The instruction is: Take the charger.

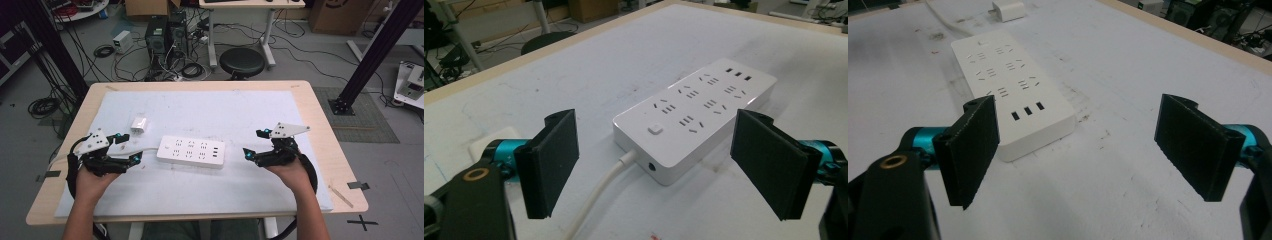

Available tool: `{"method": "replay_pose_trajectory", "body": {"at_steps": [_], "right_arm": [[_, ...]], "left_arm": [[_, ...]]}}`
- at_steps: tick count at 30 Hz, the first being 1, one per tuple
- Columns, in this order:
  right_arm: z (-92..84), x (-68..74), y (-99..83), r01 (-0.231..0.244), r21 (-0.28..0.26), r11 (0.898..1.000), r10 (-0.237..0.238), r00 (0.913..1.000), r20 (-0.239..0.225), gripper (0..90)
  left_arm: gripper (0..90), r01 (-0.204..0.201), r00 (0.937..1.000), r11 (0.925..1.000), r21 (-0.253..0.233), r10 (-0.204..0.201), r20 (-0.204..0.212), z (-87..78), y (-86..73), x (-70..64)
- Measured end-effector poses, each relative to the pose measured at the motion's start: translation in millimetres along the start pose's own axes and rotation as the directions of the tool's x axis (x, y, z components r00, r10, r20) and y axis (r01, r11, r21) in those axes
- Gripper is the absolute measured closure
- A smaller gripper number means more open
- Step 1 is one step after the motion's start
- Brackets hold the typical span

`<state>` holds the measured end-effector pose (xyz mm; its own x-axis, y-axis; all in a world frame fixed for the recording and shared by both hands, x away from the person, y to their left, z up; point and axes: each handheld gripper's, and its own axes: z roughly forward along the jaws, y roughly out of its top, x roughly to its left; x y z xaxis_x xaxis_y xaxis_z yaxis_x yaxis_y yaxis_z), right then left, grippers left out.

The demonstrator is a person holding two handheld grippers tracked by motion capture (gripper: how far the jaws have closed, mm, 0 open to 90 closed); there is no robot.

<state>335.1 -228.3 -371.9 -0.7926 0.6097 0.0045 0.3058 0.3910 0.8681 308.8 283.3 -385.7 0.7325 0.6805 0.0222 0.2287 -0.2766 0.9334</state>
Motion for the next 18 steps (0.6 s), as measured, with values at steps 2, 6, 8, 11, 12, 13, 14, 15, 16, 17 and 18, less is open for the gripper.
{"method": "replay_pose_trajectory", "body": {"at_steps": [2, 6, 8, 11, 12, 13, 14, 15, 16, 17, 18], "right_arm": [[-0.8, 0.4, 1.1, 0.006, 0.004, 1.000, -0.006, 1.0000, -0.002, 18.2], [-2.0, 0.1, 2.0, 0.008, 0.002, 1.000, -0.008, 0.9999, 0.008, 18.2], [-3.2, 0.5, 1.8, 0.004, 0.002, 1.000, -0.004, 0.9999, 0.011, 18.2], [-2.4, -0.1, 1.3, 0.012, 0.003, 1.000, -0.012, 0.9998, 0.018, 18.2], [-1.8, -0.1, 1.2, 0.009, 0.008, 1.000, -0.009, 0.9997, 0.022, 18.2], [-1.6, -0.2, 1.3, 0.008, 0.006, 1.000, -0.008, 0.9996, 0.026, 18.2], [-1.3, -0.9, 1.5, 0.010, 0.006, 1.000, -0.010, 0.9995, 0.031, 18.2], [-1.1, -1.2, 1.7, 0.006, 0.006, 1.000, -0.006, 0.9995, 0.030, 18.2], [-1.1, -1.2, 1.7, 0.006, 0.006, 1.000, -0.006, 0.9995, 0.030, 18.2], [-1.0, -1.4, 1.6, 0.002, 0.011, 1.000, -0.003, 0.9993, 0.038, 18.2], [-1.0, -1.4, 1.6, 0.002, 0.011, 1.000, -0.003, 0.9993, 0.038, 18.2]], "left_arm": [[19.4, 0.009, 0.9999, 1.0000, -0.002, -0.009, -0.006, 0.2, 0.9, 1.3], [19.4, 0.016, 0.9996, 0.9998, 0.012, -0.016, -0.024, 1.7, 3.6, 4.9], [19.2, 0.014, 0.9991, 0.9997, 0.021, -0.014, -0.041, 3.2, 5.8, 8.0], [19.2, 0.010, 0.9965, 0.9989, 0.046, -0.006, -0.083, 6.4, 11.3, 13.6], [19.2, 0.035, 0.9933, 0.9981, 0.051, -0.030, -0.112, 9.7, 15.7, 19.5], [19.2, 0.048, 0.9909, 0.9975, 0.052, -0.041, -0.128, 11.5, 17.5, 22.6], [19.2, 0.048, 0.9909, 0.9975, 0.052, -0.041, -0.128, 11.5, 17.5, 22.6], [19.2, 0.058, 0.9867, 0.9962, 0.065, -0.047, -0.155, 16.8, 21.8, 28.6], [19.2, 0.058, 0.9867, 0.9962, 0.065, -0.047, -0.155, 16.8, 21.8, 28.6], [19.2, 0.063, 0.9844, 0.9953, 0.074, -0.050, -0.169, 20.1, 23.9, 31.1], [19.2, 0.062, 0.9831, 0.9948, 0.081, -0.047, -0.177, 22.9, 25.7, 34.3]]}}
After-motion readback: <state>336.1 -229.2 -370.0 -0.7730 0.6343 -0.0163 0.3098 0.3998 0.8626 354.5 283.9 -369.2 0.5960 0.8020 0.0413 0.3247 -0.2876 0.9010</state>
